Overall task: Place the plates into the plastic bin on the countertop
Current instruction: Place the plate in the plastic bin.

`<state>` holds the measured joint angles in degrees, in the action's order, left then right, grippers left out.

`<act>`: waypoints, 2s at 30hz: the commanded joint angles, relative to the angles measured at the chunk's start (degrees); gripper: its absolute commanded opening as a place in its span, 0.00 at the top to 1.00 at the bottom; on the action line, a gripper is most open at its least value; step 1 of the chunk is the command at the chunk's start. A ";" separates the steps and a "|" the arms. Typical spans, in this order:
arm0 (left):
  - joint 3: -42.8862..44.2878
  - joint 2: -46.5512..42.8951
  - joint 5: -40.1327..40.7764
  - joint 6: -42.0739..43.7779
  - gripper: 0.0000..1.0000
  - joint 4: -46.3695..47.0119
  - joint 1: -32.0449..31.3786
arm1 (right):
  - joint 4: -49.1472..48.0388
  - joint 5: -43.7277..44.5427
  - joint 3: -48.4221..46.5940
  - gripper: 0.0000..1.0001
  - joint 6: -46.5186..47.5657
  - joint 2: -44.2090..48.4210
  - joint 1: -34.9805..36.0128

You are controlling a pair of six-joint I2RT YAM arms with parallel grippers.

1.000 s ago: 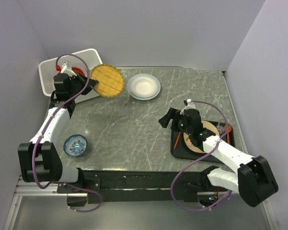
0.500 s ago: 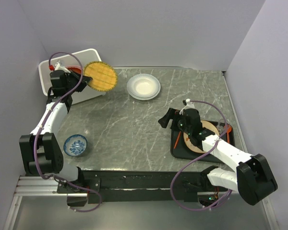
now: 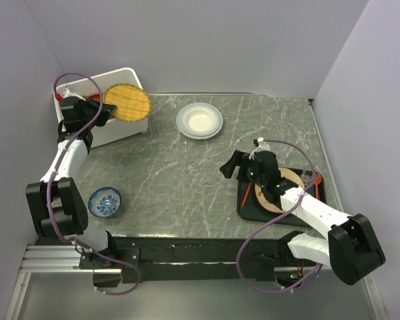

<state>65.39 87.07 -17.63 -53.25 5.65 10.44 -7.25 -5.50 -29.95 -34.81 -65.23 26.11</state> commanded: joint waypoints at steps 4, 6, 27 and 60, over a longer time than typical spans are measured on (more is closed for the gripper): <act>4.84 1.34 2.51 -3.17 0.99 3.58 3.01 | -3.39 -0.92 -2.48 0.00 0.71 -2.44 0.35; 5.19 2.14 2.51 -4.05 0.99 3.93 3.97 | -3.48 -1.01 -2.48 0.00 0.62 -2.71 0.43; 8.97 13.12 -2.41 -9.15 0.99 10.08 10.92 | -2.69 -0.39 -1.33 0.00 1.15 -2.35 0.35; 11.52 11.92 7.42 -4.49 0.16 1.39 10.13 | -0.93 -0.83 -4.15 0.00 1.32 -3.94 0.35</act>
<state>75.99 103.88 -13.39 -59.33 6.94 21.15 -7.68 -6.92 -30.92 -34.54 -69.36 26.11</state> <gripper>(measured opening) 0.796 0.998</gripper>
